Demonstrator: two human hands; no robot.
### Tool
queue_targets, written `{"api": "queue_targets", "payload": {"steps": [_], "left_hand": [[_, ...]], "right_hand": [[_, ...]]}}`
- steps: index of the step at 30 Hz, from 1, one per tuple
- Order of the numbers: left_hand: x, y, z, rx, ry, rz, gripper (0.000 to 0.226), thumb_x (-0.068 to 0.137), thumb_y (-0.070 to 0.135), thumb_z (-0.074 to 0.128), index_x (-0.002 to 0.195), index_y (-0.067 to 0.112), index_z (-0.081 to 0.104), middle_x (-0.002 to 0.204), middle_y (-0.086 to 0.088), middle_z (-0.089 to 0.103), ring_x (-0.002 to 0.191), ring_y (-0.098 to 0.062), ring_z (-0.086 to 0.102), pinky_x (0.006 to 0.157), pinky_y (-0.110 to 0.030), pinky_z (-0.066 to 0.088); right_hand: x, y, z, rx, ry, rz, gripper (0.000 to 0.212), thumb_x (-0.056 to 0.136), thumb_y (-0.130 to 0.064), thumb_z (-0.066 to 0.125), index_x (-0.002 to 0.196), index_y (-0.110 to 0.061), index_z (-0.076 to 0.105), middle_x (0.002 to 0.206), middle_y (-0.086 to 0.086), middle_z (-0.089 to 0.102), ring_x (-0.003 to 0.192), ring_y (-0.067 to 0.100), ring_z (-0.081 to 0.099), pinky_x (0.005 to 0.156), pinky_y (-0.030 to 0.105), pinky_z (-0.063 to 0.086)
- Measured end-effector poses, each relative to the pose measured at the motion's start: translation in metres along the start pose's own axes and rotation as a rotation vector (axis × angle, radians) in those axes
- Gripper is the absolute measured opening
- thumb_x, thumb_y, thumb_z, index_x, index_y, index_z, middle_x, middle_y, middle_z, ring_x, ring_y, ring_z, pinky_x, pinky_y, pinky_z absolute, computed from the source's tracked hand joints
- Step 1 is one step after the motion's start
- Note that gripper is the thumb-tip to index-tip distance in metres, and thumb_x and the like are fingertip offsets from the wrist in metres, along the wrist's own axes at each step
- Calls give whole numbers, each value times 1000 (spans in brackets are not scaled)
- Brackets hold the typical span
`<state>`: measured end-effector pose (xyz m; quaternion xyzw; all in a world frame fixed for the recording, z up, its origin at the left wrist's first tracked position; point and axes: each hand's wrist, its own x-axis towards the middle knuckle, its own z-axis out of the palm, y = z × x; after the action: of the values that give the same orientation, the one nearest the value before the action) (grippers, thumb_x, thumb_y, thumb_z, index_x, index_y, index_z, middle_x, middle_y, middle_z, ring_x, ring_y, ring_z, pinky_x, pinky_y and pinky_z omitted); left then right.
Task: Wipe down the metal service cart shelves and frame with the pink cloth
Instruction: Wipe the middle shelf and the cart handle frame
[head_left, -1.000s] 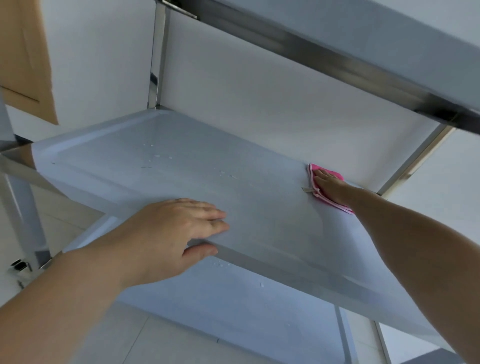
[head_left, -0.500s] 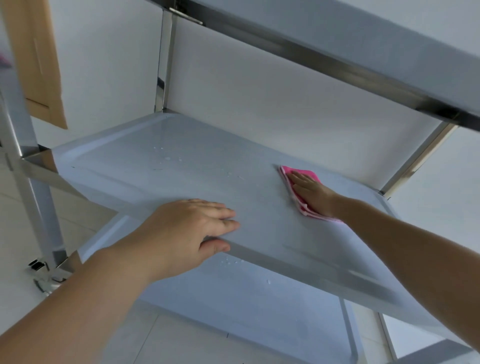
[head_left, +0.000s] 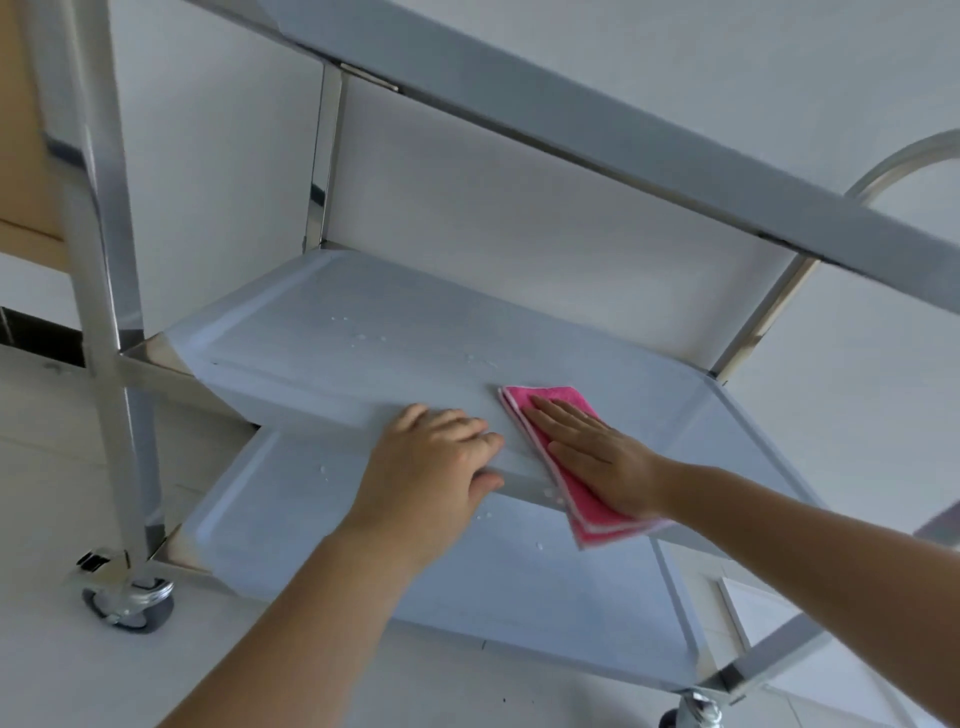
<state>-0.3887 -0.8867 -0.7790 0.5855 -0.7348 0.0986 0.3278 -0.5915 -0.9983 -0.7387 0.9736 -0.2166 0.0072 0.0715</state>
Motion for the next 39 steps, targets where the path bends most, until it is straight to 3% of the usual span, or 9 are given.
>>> {"api": "queue_targets", "payload": {"steps": [2, 4, 8, 11, 19, 22, 29, 34, 39], "left_hand": [[1, -1, -2, -61, -15, -33, 43, 78, 35, 68, 115, 14, 62, 120, -3, 63, 114, -19, 54, 99, -34, 32], [0, -7, -5, -96, -17, -31, 48, 81, 39, 63, 122, 14, 57, 130, -3, 57, 121, -20, 48, 103, -30, 29], [-10, -38, -23, -96, 26, 9, 36, 71, 27, 77, 104, 11, 70, 111, -7, 69, 101, -25, 64, 93, -34, 43], [-22, -55, -31, -45, 43, 67, 34, 66, 18, 82, 98, 13, 72, 101, -3, 72, 93, -19, 67, 91, -29, 42], [-35, -76, -44, -6, 96, 12, 26, 74, 7, 75, 100, 11, 72, 106, -5, 71, 101, -21, 65, 95, -43, 41], [-33, -76, -43, -5, 94, 46, 27, 73, 5, 75, 98, 12, 73, 104, -3, 71, 98, -20, 66, 91, -39, 44], [-31, -86, -41, -100, 85, 42, 24, 80, 12, 62, 100, 20, 73, 105, 5, 71, 96, -15, 65, 89, -31, 47], [-27, -95, -41, -199, 44, -14, 25, 80, 25, 58, 101, 31, 71, 107, 17, 67, 99, -3, 59, 88, -22, 46], [-23, -100, -42, -279, 33, -17, 23, 78, 27, 62, 98, 33, 72, 103, 19, 68, 93, 0, 60, 77, -30, 54]], "right_hand": [[-5, -10, -1, 113, -31, 90, 48, 97, -23, 24, 138, -12, -1, 151, 11, 2, 143, 31, 3, 117, 49, 11], [-8, -18, -6, 158, -86, 142, 48, 98, -26, 21, 137, -22, -6, 154, 5, -1, 145, 22, -3, 118, 45, 8], [3, -28, -13, 163, -133, 111, 48, 99, -29, 21, 141, -25, -2, 155, -2, -2, 144, 10, -7, 119, 37, 2], [26, -39, -12, 176, -132, 21, 51, 97, -31, 22, 142, -25, -2, 157, -1, 1, 144, 9, -5, 119, 33, 0], [62, -21, -10, 263, -155, -23, 48, 98, -33, 22, 141, -35, 2, 156, -10, 1, 143, 3, -3, 119, 33, 2], [73, -2, -6, 224, -139, -18, 46, 101, -22, 22, 142, -26, 1, 155, -4, -1, 144, 9, -3, 119, 32, 1], [112, 64, 7, 143, -178, 141, 47, 102, -12, 24, 147, -9, 9, 157, 3, 0, 144, 11, 0, 115, 20, -3], [140, 110, 19, 106, -146, 230, 46, 103, -14, 27, 146, -7, 16, 157, 4, 6, 143, 11, 6, 101, 1, -8], [162, 136, 27, -35, -70, 203, 45, 101, -29, 35, 145, -21, 28, 152, -2, 27, 139, 8, 23, 106, 10, 15]]}}
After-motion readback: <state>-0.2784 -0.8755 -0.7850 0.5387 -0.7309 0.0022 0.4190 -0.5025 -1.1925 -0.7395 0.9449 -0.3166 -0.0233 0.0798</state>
